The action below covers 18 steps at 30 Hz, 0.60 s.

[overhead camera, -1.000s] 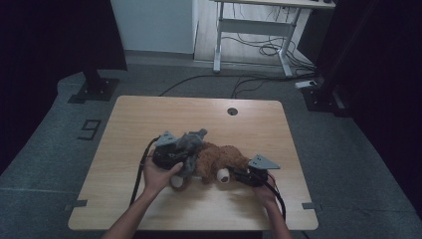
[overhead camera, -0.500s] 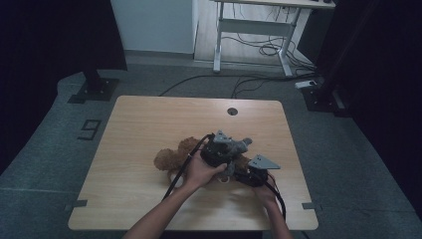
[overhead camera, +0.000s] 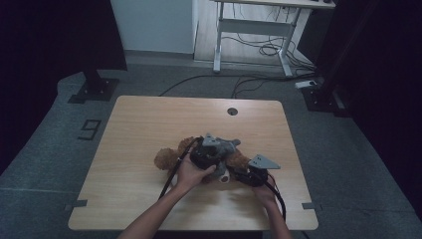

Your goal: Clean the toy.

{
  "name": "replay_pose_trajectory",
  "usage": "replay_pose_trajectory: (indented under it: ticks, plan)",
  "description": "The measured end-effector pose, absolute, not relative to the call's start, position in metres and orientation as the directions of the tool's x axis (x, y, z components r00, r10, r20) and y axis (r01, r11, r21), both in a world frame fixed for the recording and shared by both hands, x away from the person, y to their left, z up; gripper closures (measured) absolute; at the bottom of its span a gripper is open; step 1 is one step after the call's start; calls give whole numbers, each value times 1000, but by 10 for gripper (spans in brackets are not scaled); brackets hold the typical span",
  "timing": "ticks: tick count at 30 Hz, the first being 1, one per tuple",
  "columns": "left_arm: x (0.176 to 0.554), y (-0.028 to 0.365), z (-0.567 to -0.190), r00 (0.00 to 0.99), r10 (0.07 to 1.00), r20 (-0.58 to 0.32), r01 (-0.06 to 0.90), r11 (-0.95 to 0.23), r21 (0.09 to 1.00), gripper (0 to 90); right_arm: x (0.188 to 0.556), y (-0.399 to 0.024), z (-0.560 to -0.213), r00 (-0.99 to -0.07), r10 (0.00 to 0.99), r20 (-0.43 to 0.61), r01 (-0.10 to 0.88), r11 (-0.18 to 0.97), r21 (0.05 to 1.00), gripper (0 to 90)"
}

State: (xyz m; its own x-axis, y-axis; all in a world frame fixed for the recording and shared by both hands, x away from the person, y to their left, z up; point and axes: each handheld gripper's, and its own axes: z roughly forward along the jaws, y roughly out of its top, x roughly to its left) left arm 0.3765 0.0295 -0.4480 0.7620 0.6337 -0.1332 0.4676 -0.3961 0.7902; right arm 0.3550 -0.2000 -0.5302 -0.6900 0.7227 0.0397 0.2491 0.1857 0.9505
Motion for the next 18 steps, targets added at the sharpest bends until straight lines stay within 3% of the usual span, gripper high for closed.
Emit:
replay_pose_trajectory:
  ticks: [8,18]
  plan:
    - [387,92,-449,689,685,-239,545,-272,793,790,355,-200,-530,-691,722,44,251,183,950,456]
    - [373,137,-456,647,734,-207,530,-238,814,791,355,-200,-531,-691,721,45,251,181,951,456]
